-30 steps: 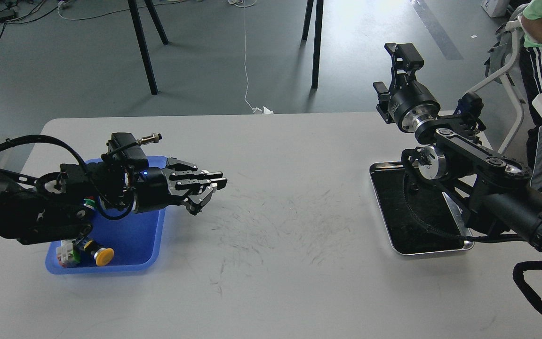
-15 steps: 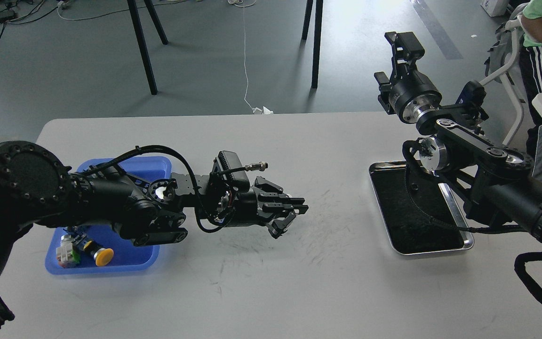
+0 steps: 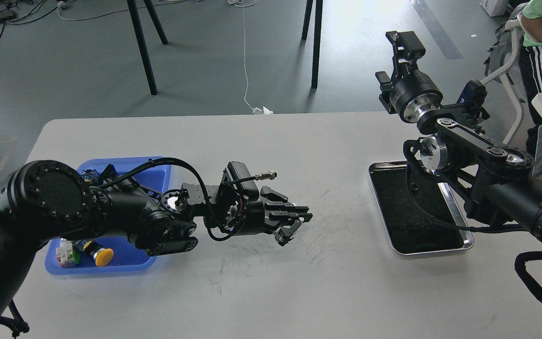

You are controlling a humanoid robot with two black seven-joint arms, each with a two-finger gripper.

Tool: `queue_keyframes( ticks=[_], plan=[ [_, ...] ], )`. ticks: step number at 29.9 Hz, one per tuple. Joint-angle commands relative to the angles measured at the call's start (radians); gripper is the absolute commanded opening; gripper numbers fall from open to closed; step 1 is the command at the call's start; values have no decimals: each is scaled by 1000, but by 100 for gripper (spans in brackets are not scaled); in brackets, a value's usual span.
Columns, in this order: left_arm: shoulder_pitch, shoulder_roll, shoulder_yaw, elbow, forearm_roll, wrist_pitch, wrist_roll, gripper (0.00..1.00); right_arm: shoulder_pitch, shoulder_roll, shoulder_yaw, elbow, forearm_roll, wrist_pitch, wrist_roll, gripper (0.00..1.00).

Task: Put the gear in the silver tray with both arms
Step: 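Carry the gear with the left gripper out toward mid-table, then release the gear on the table and raise the left arm away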

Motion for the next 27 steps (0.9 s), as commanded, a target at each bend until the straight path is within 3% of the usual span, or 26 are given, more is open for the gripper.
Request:
queue_keyframes(
  ticks=[1,12,18,21,27],
  plan=[
    [8,0,-3,0,-15,5,0,12,0,0,0,0,-1,0,0,96],
    [13,0,-10,0,-58,10,0,14,0,0,-2,0,-1,0,0,96],
    [13,0,-12,0,-69,10,0,24,0,0,-17,-1,-1,0,1,96],
    [13,0,-12,0,-85,10,0,34,0,0,-25,-1,-1,0,1,96],
    [10,0,-13,-1,-101,21,0,41,1,0,-25,0,-1,0,1,96]
  ],
)
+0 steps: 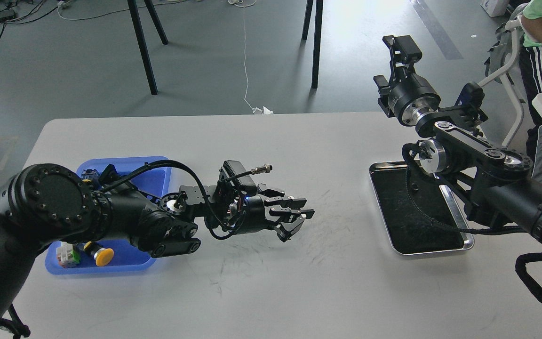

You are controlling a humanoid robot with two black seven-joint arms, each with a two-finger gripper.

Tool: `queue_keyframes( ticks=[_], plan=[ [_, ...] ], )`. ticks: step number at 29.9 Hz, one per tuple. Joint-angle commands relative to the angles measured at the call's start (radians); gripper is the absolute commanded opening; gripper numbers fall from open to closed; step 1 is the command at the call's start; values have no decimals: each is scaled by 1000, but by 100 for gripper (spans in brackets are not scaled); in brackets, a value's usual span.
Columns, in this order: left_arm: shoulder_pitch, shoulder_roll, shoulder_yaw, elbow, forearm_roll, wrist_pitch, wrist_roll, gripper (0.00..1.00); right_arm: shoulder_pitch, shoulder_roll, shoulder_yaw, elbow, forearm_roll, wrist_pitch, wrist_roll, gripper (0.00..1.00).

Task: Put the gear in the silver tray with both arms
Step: 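Release the gear on the table and raise the left arm away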

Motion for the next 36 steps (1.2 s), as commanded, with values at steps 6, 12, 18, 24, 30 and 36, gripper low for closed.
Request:
queue_keyframes(
  ticks=[6,12,18,24,30,36],
  plan=[
    [-5,0,-22,-2,-84,18,0,59,0,-2,-6,3,0,0,-4,98],
    [-1,64,-151,-8,-113,18,0,79,3,-26,-9,12,2,3,-7,98],
    [11,227,-295,-18,-182,18,0,89,11,-41,-14,32,2,4,-15,98],
    [13,356,-372,-23,-284,18,0,95,81,-75,-179,72,0,10,-33,98],
    [24,442,-446,-25,-379,18,0,97,164,-78,-399,85,5,4,-49,98],
    [54,515,-553,-20,-593,7,0,97,305,-80,-639,209,17,10,-177,97]
  ],
)
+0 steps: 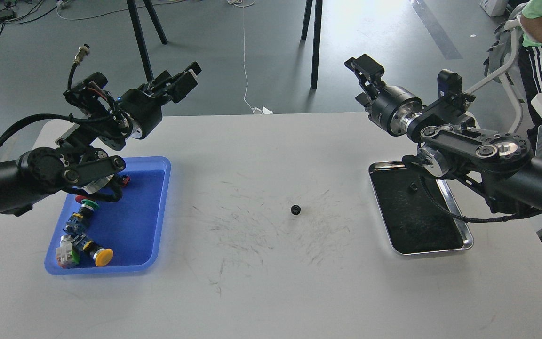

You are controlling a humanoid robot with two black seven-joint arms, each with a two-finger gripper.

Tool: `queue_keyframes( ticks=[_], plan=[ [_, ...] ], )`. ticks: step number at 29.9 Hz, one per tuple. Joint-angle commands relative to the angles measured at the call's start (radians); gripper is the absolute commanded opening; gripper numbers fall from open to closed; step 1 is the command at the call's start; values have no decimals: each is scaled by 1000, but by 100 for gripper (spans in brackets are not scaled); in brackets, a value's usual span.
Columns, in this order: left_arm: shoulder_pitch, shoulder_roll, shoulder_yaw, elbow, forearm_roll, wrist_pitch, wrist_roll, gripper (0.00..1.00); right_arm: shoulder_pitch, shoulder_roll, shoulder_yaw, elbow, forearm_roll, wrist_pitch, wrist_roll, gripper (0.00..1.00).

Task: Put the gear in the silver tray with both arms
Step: 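Release the gear on the table and raise the left arm away, then swing the right gripper down over the black gear on the table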

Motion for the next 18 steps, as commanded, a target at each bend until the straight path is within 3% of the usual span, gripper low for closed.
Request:
queue_keyframes(
  ticks=[1,4,7,13,18],
  plan=[
    [26,46,-68,2,-133,-41,0,98,95,0,-132,66,1,1,-63,96],
    [34,72,-87,-1,-164,-133,0,98,162,-16,-208,127,-19,10,-69,96],
    [40,106,-118,0,-164,-167,0,98,224,-22,-273,160,-63,28,-68,96],
    [21,146,-139,25,-267,-534,0,96,297,-23,-356,193,-210,103,-46,96],
    [11,167,-151,86,-322,-755,0,96,360,-2,-503,224,-388,105,-2,96]
  ],
)
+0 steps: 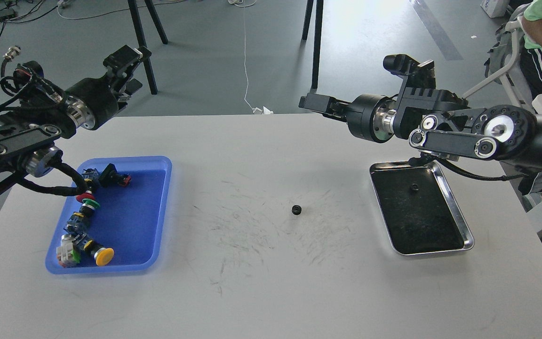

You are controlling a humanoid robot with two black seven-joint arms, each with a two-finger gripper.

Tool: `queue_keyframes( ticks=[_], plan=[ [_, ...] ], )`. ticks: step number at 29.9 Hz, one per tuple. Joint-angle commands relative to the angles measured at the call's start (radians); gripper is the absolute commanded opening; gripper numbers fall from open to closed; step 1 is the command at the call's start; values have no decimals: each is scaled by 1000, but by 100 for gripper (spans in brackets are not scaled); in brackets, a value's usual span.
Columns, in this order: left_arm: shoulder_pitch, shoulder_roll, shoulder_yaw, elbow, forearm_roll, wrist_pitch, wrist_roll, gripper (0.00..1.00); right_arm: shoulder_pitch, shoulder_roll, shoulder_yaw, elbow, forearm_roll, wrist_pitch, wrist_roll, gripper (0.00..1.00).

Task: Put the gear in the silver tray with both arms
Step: 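Swing the right gripper down over the black gear on the table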

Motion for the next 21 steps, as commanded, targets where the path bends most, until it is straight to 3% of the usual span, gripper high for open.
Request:
queue_keyframes(
  ticks=[1,8,14,21],
  plan=[
    [-12,21,-14,59,-29,-160,0,96,41,22,-91,18,-132,2,25,96],
    [-5,-9,-8,199,-12,-202,0,97,71,91,-238,18,-355,-4,68,96],
    [-3,-45,-6,231,17,-295,0,98,110,164,-330,18,-429,-7,100,95],
    [-2,-103,-8,272,46,-252,0,98,101,232,-383,6,-459,-9,122,94]
  ],
)
